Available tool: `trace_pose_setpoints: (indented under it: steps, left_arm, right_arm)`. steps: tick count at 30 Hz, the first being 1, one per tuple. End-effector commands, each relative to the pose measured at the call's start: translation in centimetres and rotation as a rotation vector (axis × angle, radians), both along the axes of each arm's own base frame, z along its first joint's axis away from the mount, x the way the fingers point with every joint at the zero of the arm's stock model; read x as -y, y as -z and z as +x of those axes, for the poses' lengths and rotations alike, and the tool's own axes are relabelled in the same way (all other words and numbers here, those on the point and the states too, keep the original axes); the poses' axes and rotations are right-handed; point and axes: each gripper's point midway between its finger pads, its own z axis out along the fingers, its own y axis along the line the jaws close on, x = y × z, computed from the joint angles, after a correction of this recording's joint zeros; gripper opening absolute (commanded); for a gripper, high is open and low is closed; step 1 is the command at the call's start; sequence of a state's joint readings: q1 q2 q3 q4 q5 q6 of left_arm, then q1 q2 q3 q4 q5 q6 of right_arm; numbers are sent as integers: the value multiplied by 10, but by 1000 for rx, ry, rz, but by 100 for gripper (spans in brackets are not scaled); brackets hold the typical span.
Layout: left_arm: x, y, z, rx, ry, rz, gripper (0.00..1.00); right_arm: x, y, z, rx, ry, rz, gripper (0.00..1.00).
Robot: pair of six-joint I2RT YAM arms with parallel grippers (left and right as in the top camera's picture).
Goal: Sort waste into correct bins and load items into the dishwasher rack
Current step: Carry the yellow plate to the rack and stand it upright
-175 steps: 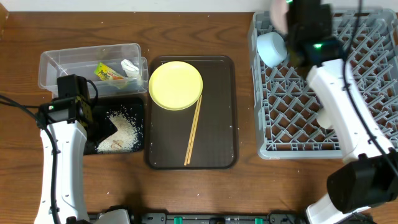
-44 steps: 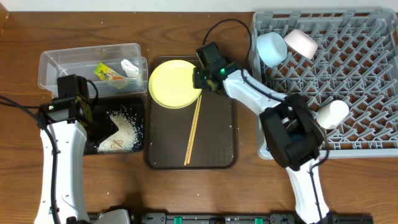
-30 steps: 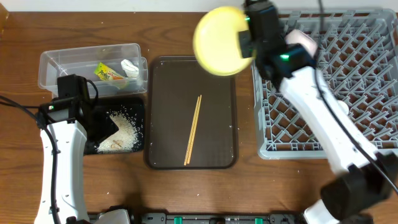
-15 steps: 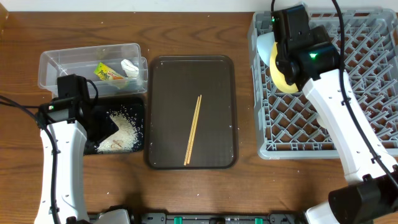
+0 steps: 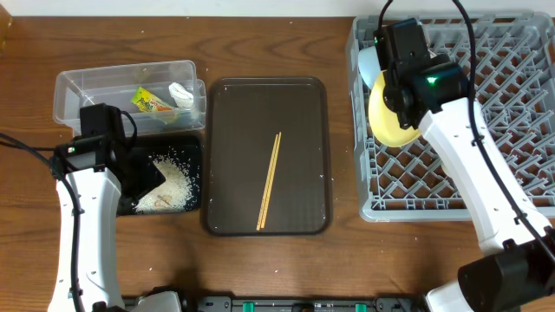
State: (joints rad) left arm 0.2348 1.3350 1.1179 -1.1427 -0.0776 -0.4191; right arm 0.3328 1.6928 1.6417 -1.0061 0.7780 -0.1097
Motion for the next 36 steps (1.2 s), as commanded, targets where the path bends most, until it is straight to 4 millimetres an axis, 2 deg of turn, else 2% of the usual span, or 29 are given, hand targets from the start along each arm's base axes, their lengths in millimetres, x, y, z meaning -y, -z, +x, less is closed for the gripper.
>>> trace_pose_setpoints:
  steps: [1, 6, 17, 22, 29, 36]
  left_arm:
    - [-1, -1, -1, 6, -11, 2, 77]
    - [-1, -1, -1, 6, -11, 2, 77]
    - [-1, -1, -1, 6, -11, 2, 77]
    - [-1, -1, -1, 5, -11, 2, 77]
    - [-1, -1, -1, 6, -11, 2, 77]
    - [-1, -1, -1, 6, -11, 2, 77]
  right_arm:
    - [20, -24, -5, 94, 103, -90, 1]
    - [48, -49, -7, 187, 220, -209, 1]
    - [83, -50, -8, 20, 176, -337, 1]
    - [75, -33, -7, -36, 111, -265, 1]
    - [76, -2, -13, -108, 100, -280, 1]
    - [74, 17, -13, -85, 122, -279, 1]
